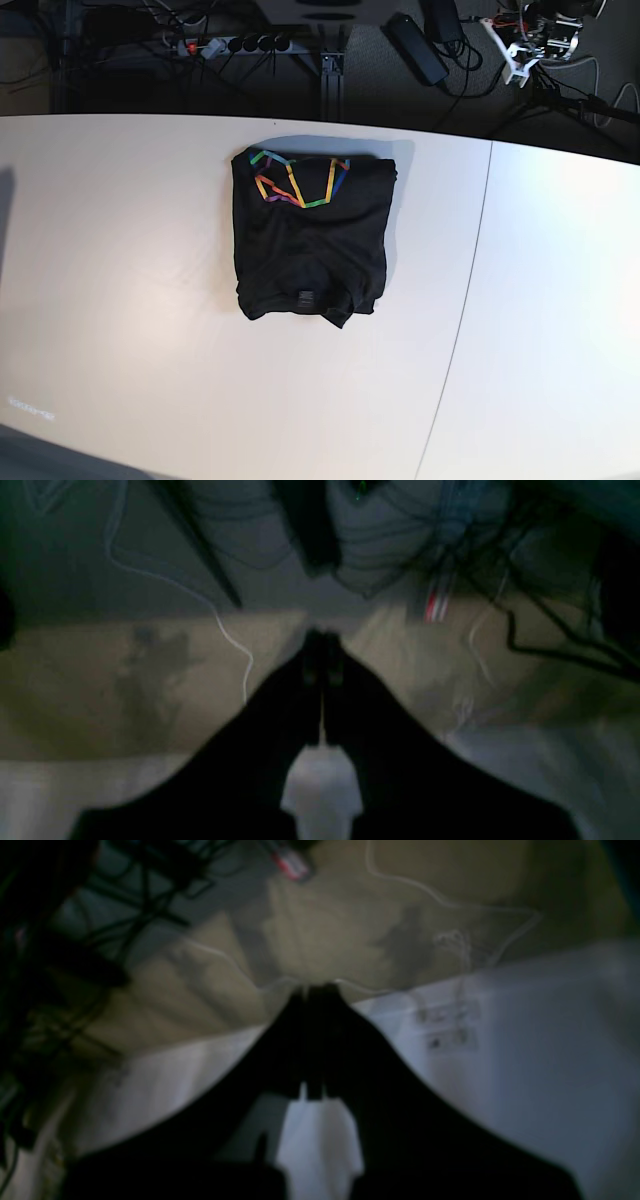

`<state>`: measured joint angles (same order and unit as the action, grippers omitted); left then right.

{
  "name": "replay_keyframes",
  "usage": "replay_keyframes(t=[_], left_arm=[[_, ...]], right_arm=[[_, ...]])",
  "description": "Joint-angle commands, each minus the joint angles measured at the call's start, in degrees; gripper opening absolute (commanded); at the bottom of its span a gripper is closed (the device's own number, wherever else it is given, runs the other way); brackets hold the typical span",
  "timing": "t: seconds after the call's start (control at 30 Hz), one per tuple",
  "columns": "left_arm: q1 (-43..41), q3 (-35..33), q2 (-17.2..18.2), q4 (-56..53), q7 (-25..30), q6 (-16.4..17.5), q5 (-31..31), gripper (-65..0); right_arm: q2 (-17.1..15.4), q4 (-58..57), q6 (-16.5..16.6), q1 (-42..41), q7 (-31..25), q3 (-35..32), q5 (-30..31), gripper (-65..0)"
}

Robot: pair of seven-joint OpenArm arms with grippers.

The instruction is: Fold the T-shirt properly

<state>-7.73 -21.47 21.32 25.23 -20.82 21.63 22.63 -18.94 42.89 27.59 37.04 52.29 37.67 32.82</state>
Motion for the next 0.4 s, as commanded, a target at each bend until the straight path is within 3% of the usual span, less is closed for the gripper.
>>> replay_keyframes(t=[0.0,0.17,0.27,0.37], left_arm=[[1.4,-2.1,-0.9,-1.2,-0.8,-1.3,-0.3,-65.0],[5.5,-10.3,-7.8,-6.6,-5.8,-4.0,-0.9,-65.0],[6.2,-11.0,-10.6,-7.7,-5.7,-6.2,-1.1,-65.0],[6.8,-11.0,-13.5,-7.7,-6.0,-6.2,-1.9,-65.0]], right_arm=[[-0.5,-2.0,-1.4,-1.7,0.4,0.3,0.1,-65.0],[3.7,-10.1,-1.6,-11.9,2.6,0.3,-4.5,-65.0],[6.3,-11.3,-2.4,-17.6,1.4,0.2,-8.5,-65.0],[7.4,-11.3,-2.4,-22.7,0.0,-1.1,-12.1,-65.0]])
